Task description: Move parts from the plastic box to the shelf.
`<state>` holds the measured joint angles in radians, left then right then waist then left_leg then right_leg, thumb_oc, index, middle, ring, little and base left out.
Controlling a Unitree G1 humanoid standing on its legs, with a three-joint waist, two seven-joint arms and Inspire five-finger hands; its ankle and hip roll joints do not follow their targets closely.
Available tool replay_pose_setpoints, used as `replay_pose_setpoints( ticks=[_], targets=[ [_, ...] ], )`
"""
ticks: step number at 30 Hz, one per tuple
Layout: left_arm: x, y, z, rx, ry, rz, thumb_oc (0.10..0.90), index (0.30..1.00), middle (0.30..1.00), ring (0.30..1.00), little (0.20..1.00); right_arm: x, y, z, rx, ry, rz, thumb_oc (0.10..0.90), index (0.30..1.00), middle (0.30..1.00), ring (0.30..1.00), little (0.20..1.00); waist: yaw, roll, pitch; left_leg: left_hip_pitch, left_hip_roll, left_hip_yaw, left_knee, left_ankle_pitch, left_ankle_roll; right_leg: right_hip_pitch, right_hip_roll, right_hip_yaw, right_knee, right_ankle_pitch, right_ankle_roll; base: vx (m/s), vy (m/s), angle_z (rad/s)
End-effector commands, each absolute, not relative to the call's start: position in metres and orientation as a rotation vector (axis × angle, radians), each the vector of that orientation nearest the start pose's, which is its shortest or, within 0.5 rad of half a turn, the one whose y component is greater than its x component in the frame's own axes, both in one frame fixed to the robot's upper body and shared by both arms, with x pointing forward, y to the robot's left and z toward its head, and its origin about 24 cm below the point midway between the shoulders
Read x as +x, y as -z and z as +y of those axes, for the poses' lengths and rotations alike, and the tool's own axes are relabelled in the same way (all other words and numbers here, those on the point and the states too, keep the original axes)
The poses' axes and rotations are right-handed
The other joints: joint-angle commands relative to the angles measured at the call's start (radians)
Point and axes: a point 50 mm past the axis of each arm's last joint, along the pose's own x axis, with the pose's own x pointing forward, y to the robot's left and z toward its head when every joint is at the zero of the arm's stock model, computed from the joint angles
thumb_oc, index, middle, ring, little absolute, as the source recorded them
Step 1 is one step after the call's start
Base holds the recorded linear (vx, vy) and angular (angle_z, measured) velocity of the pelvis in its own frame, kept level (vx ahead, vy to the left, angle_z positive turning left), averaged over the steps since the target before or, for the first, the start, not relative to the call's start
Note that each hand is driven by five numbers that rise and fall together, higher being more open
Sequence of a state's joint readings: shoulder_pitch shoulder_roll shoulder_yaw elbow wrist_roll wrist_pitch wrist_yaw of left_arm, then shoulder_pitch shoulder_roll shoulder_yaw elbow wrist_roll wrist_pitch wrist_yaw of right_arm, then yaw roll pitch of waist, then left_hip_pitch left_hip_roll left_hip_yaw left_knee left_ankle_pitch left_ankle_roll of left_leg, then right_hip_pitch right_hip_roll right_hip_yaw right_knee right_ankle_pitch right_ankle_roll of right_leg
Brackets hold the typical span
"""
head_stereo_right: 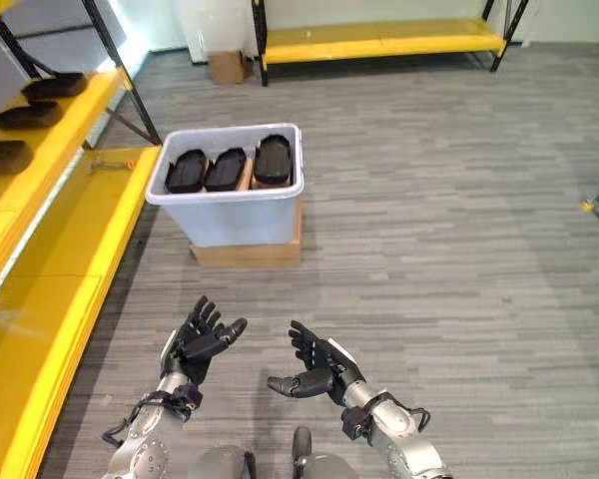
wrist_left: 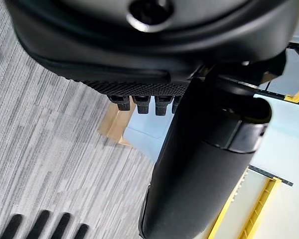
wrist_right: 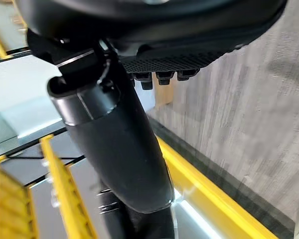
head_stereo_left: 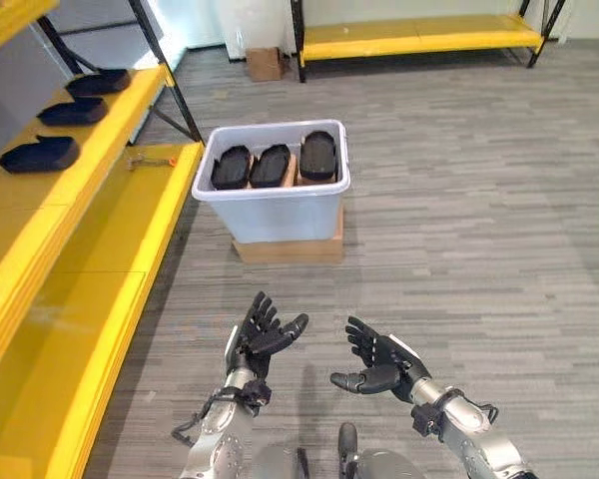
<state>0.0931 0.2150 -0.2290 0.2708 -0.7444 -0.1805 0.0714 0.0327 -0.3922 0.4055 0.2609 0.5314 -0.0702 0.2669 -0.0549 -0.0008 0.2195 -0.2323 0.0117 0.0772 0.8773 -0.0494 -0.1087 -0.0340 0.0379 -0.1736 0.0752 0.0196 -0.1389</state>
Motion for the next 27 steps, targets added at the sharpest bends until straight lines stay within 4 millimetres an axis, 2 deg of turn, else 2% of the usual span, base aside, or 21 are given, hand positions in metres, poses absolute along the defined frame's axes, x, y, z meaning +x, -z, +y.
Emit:
replay_pose_setpoints(
  ticks=[1,2,3,6,9,11,12,15,16,18,19,21,22,24,25,27],
  targets=[
    [0.233,-0.001,0.183,-0.495,-0.076,0.049,0.900,1.000,1.000,1.000,1.000,0.240,-0.011,-0.136,0.206,-0.592,0.120,0.900,1.000,1.000,1.000,1.000,0.020,-0.053,0.004,0.081,0.030,0.092,-0.554,0.095,0.090,0.115,-0.037,0.086,-0.080,-0.025,0.153,0.49,0.254,0.17],
    [0.234,-0.003,0.192,-0.532,-0.151,0.026,0.900,1.000,1.000,1.000,1.000,0.238,-0.006,-0.140,0.206,-0.579,0.160,0.900,1.000,1.000,1.000,1.000,0.025,-0.050,-0.001,0.085,0.075,0.060,-0.769,0.138,0.069,0.152,-0.031,0.116,-0.101,-0.032,0.162,0.62,0.326,-0.16],
    [0.235,-0.002,0.196,-0.553,-0.177,0.023,0.900,1.000,1.000,1.000,1.000,0.236,-0.002,-0.142,0.206,-0.573,0.185,0.900,1.000,1.000,1.000,1.000,0.029,-0.051,-0.001,0.098,0.112,0.047,-0.875,0.169,0.053,0.177,-0.035,0.120,-0.111,-0.039,0.164,0.38,0.234,-0.42],
    [0.237,-0.003,0.200,-0.537,-0.187,-0.003,0.900,1.000,1.000,1.000,1.000,0.231,0.005,-0.147,0.211,-0.584,0.222,0.900,1.000,1.000,1.000,1.000,0.026,-0.054,0.004,0.099,0.173,0.039,-0.965,0.177,0.035,0.200,-0.045,0.113,-0.097,-0.064,0.171,0.24,0.138,-0.37],
    [0.239,-0.003,0.202,-0.543,-0.242,0.006,0.900,1.000,1.000,1.000,1.000,0.225,0.011,-0.150,0.168,-0.609,0.262,0.900,1.000,1.000,1.000,1.000,0.020,-0.047,0.011,0.084,0.213,0.032,-0.965,0.169,0.015,0.204,-0.054,0.093,-0.051,-0.104,0.174,0.28,0.225,-0.25],
    [0.238,0.003,0.208,-0.576,-0.292,0.046,0.900,1.000,1.000,1.000,1.000,0.225,0.009,-0.142,0.175,-0.662,0.245,0.900,1.000,1.000,1.000,1.000,0.033,-0.044,0.012,0.109,0.205,0.001,-0.965,0.170,0.008,0.207,-0.055,0.094,-0.011,-0.135,0.178,0.52,0.414,-0.29],
    [0.235,0.008,0.207,-0.578,-0.284,0.064,0.900,1.000,1.000,1.000,1.000,0.225,0.007,-0.139,0.192,-0.652,0.237,0.900,1.000,1.000,1.000,1.000,0.048,-0.049,0.012,0.138,0.186,-0.007,-0.962,0.169,0.012,0.222,-0.067,0.092,0.003,-0.151,0.181,0.52,0.396,-0.41],
    [0.237,0.005,0.204,-0.555,-0.242,0.067,0.900,1.000,1.000,1.000,1.000,0.227,0.007,-0.135,0.235,-0.617,0.233,0.900,1.000,1.000,1.000,1.000,0.067,-0.061,0.003,0.139,0.150,-0.002,-0.904,0.158,0.023,0.244,-0.094,0.077,-0.001,-0.150,0.201,0.37,0.287,-0.21],
    [0.240,-0.001,0.203,-0.528,-0.211,0.050,0.900,1.000,1.000,1.000,1.000,0.227,0.005,-0.132,0.240,-0.612,0.218,0.900,1.000,1.000,1.000,1.000,0.076,-0.072,-0.005,0.126,0.120,0.004,-0.875,0.140,0.034,0.251,-0.111,0.066,-0.005,-0.148,0.215,0.32,0.265,0.01],
    [0.244,-0.006,0.202,-0.509,-0.186,0.039,0.900,1.000,1.000,1.000,1.000,0.226,0.005,-0.129,0.229,-0.602,0.207,0.900,1.000,1.000,1.000,1.000,0.082,-0.080,-0.010,0.115,0.093,0.008,-0.861,0.124,0.048,0.251,-0.124,0.056,-0.003,-0.147,0.226,0.29,0.252,0.27],
    [0.252,-0.016,0.199,-0.459,-0.141,0.029,0.900,1.000,1.000,1.000,1.000,0.230,0.003,-0.124,0.229,-0.553,0.191,0.900,1.000,1.000,1.000,1.000,0.097,-0.091,-0.016,0.112,0.045,0.004,-0.849,0.097,0.085,0.225,-0.147,0.038,0.035,-0.142,0.246,0.30,0.252,0.37],
    [0.254,-0.018,0.199,-0.444,-0.127,0.024,0.900,1.000,1.000,1.000,1.000,0.232,0.002,-0.123,0.241,-0.544,0.179,0.900,1.000,1.000,1.000,1.000,0.101,-0.093,-0.017,0.117,0.037,0.004,-0.850,0.091,0.097,0.214,-0.153,0.031,0.053,-0.140,0.253,0.26,0.184,0.33],
    [0.255,-0.022,0.199,-0.394,-0.095,0.021,0.900,1.000,1.000,1.000,1.000,0.235,-0.001,-0.120,0.265,-0.526,0.156,0.900,1.000,1.000,1.000,1.000,0.105,-0.096,-0.021,0.136,0.023,0.017,-0.856,0.074,0.124,0.186,-0.168,0.023,0.093,-0.104,0.278,0.27,0.150,0.24],
    [0.256,-0.021,0.199,-0.380,-0.087,0.036,0.900,1.000,1.000,1.000,1.000,0.237,-0.002,-0.120,0.275,-0.508,0.154,0.900,1.000,1.000,1.000,1.000,0.106,-0.098,-0.027,0.140,0.016,0.023,-0.858,0.066,0.136,0.181,-0.172,0.022,0.100,-0.086,0.287,0.22,0.134,-0.02],
    [0.255,-0.018,0.199,-0.363,-0.081,0.052,0.900,1.000,1.000,1.000,1.000,0.238,-0.001,-0.119,0.274,-0.497,0.153,0.900,1.000,1.000,1.000,1.000,0.105,-0.102,-0.037,0.146,0.005,0.040,-0.857,0.053,0.152,0.174,-0.184,0.022,0.113,-0.054,0.297,0.15,0.121,-0.10],
    [0.255,-0.014,0.197,-0.341,-0.053,0.077,0.900,1.000,1.000,1.000,1.000,0.239,-0.001,-0.120,0.163,-0.470,0.139,0.900,1.000,1.000,1.000,1.000,0.100,-0.102,-0.047,0.153,-0.007,0.055,-0.857,0.038,0.166,0.161,-0.198,0.028,0.130,-0.017,0.305,0.14,0.141,-0.23]
  ],
)
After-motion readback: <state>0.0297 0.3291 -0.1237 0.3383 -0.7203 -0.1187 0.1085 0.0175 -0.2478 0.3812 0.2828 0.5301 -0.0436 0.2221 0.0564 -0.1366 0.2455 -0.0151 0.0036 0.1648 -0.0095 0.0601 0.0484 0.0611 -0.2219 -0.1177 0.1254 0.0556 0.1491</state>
